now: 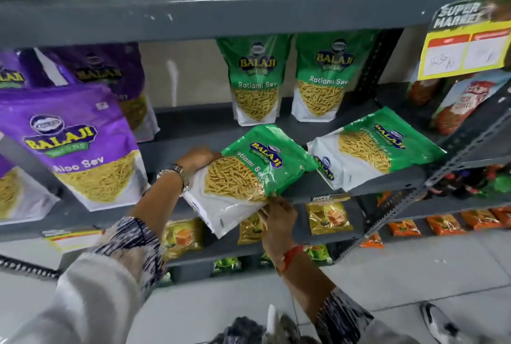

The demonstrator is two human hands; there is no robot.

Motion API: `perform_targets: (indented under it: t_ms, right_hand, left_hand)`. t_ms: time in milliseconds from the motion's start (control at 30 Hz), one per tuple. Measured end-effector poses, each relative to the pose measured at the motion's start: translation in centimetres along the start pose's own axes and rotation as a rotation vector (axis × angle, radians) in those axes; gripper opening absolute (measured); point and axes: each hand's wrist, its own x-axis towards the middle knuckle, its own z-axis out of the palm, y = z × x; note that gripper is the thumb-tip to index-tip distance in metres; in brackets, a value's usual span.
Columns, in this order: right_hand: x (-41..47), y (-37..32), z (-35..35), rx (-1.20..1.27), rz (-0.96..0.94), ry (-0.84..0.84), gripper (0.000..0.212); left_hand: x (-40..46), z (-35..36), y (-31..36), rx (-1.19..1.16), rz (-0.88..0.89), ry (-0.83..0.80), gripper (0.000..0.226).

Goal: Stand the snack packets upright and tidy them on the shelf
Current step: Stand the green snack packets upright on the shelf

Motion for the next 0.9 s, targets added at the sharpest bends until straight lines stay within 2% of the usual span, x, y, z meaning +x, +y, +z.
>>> perform_targets:
  t_ms: [67,133,200,333,467,600,733,900]
  right_hand:
    - [0.0,-0.6,-0.1,-0.001,0.001,-0.005,0.028]
    - [0.1,-1.2,-0.1,-0.039,0.006,-0.015,0.030]
    - [-0.1,-1.7,0.0,-0.117,-0.011,-0.003,0.027]
    - [-1.2,-2.4,0.2,-0.155,-0.129,0.046,0.013]
    - [-2.7,-3.6,0.1,-0.227,-0.354,0.006,0.026]
    - [-4.3,-4.7,-0.7,-0.348,-0.496,-0.030,0.026]
    - [-5.3,-5.9,-1.6,-0.251,-0.431,-0.030,0.025]
    - [-7.2,-7.4,-1.7,-0.138,-0.399,-0.100,0.014]
  left_hand:
    - [-1.2,0.1,-0.3,-0.070,0.007,0.024,0.027]
    - [-2.1,0.4,-1.1,-0.250,0.011,0.021,0.015]
    - [-3.1,0.9,-2.2,-0.412,-0.008,0.046,0.017]
    - [-5.4,1.5,-3.9,-0.472,0.006,0.216,0.014]
    - [-7.6,1.8,-5.3,-0.767,-0.090,0.273,0.029]
    - [-10.4,2.3,-6.1,-0.865,0.035,0.170,0.033]
    - [-12.7,2.9,-6.9,-1.033,0.171,0.095,0.035]
    - [-14.5,3.4,-6.0,-1.102,0.343,0.110,0.024]
